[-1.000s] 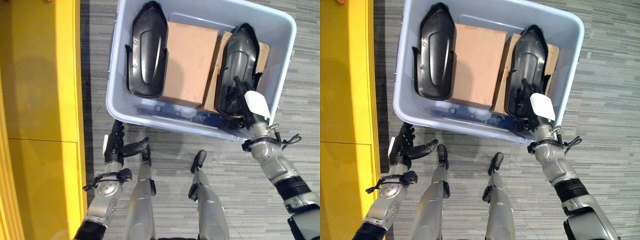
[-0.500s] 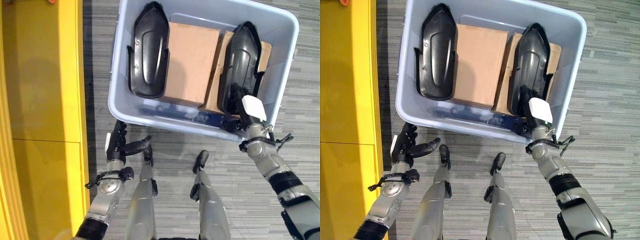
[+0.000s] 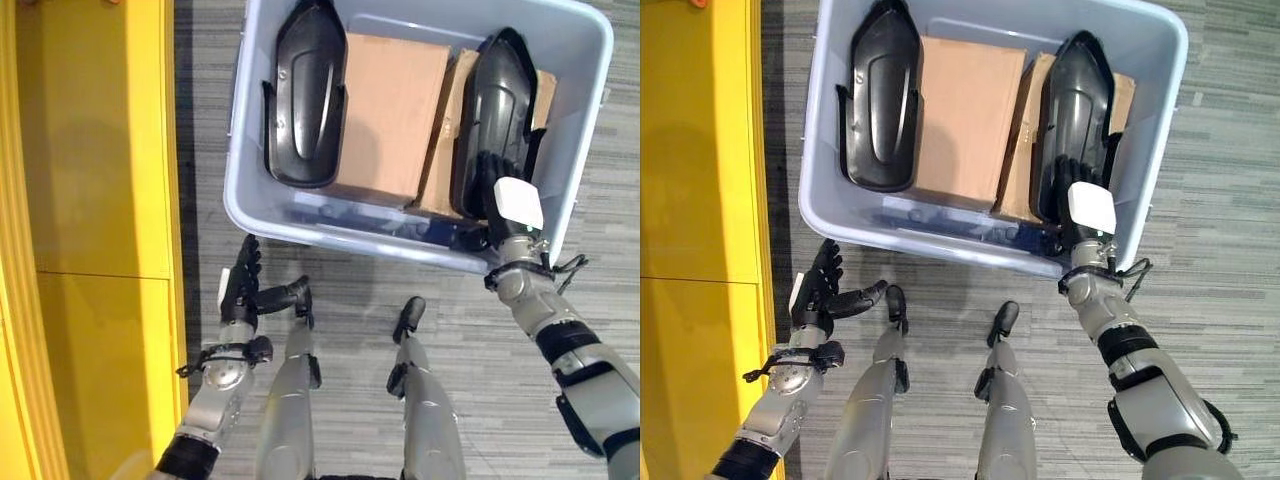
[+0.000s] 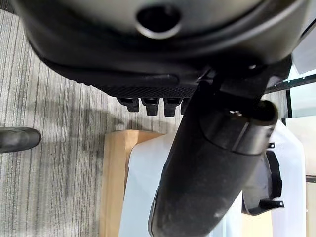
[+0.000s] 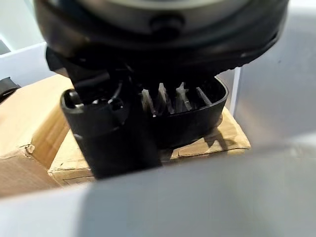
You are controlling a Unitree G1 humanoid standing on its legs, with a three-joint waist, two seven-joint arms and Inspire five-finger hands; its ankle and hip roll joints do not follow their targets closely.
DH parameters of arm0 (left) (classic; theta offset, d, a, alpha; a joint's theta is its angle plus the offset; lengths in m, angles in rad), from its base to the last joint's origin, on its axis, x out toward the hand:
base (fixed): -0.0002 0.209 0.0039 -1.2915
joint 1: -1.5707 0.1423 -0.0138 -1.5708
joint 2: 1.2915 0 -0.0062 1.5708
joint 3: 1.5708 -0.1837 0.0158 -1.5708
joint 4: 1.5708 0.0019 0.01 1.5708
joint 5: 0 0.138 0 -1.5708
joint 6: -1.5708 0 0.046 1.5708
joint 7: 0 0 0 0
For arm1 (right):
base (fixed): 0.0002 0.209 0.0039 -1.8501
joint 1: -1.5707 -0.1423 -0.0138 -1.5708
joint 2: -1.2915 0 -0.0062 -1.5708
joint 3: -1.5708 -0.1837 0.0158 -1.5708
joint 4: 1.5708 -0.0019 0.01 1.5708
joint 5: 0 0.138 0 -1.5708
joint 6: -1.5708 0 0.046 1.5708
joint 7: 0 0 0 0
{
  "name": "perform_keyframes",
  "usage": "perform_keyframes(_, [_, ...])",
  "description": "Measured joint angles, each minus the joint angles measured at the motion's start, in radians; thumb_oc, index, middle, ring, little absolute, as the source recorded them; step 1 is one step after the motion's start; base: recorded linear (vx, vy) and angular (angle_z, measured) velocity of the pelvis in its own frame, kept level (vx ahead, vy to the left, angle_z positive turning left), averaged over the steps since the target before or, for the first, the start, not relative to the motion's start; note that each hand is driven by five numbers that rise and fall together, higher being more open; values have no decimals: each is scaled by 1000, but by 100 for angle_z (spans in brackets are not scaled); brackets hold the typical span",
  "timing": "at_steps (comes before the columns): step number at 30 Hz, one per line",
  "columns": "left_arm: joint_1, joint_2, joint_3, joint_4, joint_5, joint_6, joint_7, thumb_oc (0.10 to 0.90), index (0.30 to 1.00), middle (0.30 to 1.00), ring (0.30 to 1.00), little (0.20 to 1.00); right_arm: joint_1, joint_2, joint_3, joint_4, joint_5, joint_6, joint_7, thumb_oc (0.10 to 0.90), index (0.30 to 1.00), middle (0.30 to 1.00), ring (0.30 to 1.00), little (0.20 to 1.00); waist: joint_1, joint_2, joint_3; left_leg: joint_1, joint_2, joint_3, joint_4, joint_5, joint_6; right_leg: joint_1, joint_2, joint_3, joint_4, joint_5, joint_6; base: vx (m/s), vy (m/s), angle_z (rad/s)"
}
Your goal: Move parts from the plastic box to the shelf.
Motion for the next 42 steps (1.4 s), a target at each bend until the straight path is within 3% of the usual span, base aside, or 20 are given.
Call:
perform_keyframes(7, [-2, -1, 0, 3, -33, -1, -15, 900, 1000, 1000, 1000, 1000, -26, -20, -6, -20, -20, 13, -11, 400, 300, 300, 300, 300, -11, 12, -5, -2, 0, -1, 0, 6, 0, -11, -4, 3, 22, 0, -2, 0, 0, 0])
perform_keyframes(12, [-15, -27, 2, 38, -33, 0, -13, 900, 1000, 1000, 1000, 1000, 31, -15, -48, -96, -16, 22, -10, 400, 300, 300, 300, 300, -16, 35, -17, 8, 0, -2, 0, 13, 2, -2, 2, 1, 25, 5, -9, 0, 0, 0])
perform_keyframes(26, [15, -31, 11, 51, -33, 26, -16, 900, 1000, 1000, 1000, 1000, 198, 25, -89, -129, 48, 34, 63, 400, 300, 300, 300, 300, 8, 33, -23, 201, 1, -25, -3, -19, 5, 238, 13, -25, -37, -2, 5, -5, -7, 5])
perform_keyframes(37, [65, 4, 78, 49, -26, 30, -56, 900, 1000, 1000, 1000, 1000, 305, 42, -138, -194, 58, 31, 121, 400, 300, 300, 300, 300, 8, -10, -82, 282, 0, -54, -18, -16, -10, 346, 21, -70, -50, -7, 1, 21, 6, 10])
perform_keyframes(42, [160, 20, 128, 49, -24, 31, -58, 900, 1000, 1000, 1000, 1000, 359, 39, -167, -256, 55, 30, 123, 400, 300, 300, 300, 300, 7, -72, -215, 332, 1, -47, -19, -48, -10, 386, 19, -59, -51, -26, 6, 53, 16, -6])
